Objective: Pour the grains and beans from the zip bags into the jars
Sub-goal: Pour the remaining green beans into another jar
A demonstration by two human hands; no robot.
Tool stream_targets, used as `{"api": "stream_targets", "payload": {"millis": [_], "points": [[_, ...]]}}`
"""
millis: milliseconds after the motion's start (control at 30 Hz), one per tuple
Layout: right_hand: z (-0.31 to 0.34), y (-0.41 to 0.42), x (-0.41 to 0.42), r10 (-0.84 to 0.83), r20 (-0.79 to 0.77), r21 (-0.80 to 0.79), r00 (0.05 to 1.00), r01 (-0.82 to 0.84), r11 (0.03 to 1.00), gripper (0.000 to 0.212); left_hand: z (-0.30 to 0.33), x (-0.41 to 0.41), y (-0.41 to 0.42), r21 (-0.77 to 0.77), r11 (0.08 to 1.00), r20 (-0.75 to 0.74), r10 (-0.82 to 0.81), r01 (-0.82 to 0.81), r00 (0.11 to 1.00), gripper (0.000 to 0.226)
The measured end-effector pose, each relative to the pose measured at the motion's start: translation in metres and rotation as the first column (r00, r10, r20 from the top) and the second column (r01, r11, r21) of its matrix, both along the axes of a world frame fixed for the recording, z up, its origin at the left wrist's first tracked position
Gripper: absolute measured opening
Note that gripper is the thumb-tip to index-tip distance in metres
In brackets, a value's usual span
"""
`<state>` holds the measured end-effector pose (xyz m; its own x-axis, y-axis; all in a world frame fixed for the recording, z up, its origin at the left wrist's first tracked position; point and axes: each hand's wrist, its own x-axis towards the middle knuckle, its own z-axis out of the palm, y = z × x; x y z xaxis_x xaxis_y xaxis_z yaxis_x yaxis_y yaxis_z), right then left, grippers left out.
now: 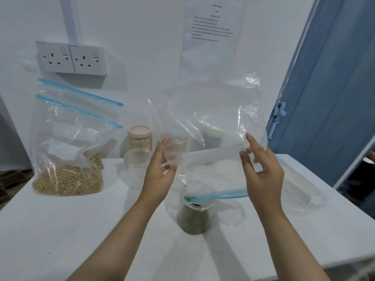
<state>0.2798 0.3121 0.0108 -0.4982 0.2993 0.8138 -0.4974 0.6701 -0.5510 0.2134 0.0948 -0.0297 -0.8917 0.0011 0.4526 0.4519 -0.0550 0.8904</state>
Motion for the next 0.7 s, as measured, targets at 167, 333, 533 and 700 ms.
{"api": "stream_targets", "payload": {"millis": [167,333,533,700], "points": [[-0.002,0.013,0.006,0.051,0.054,-0.036,0.997,-0.049,0.998,0.048,0.007,-0.006,0.007,-0.04,0.999,-0.053,0.011,-0.013,0.999,0.082],[-0.007,0.023,0.007,0.062,0.125,-0.021,0.99,-0.06,0.998,0.055,0.011,-0.013,0.011,-0.066,0.997,-0.097,0.026,-0.033,0.995,0.079],[-0.01,0.028,0.008,0.063,0.054,-0.067,0.997,-0.059,0.996,0.049,0.013,-0.017,0.017,-0.08,0.997,-0.128,-0.003,-0.008,0.992,0.078],[-0.014,0.031,0.012,0.088,0.056,-0.082,0.995,-0.084,0.993,0.047,-0.004,-0.004,0.022,-0.162,0.979,-0.035,-0.132,0.124,0.991,0.09]]}}
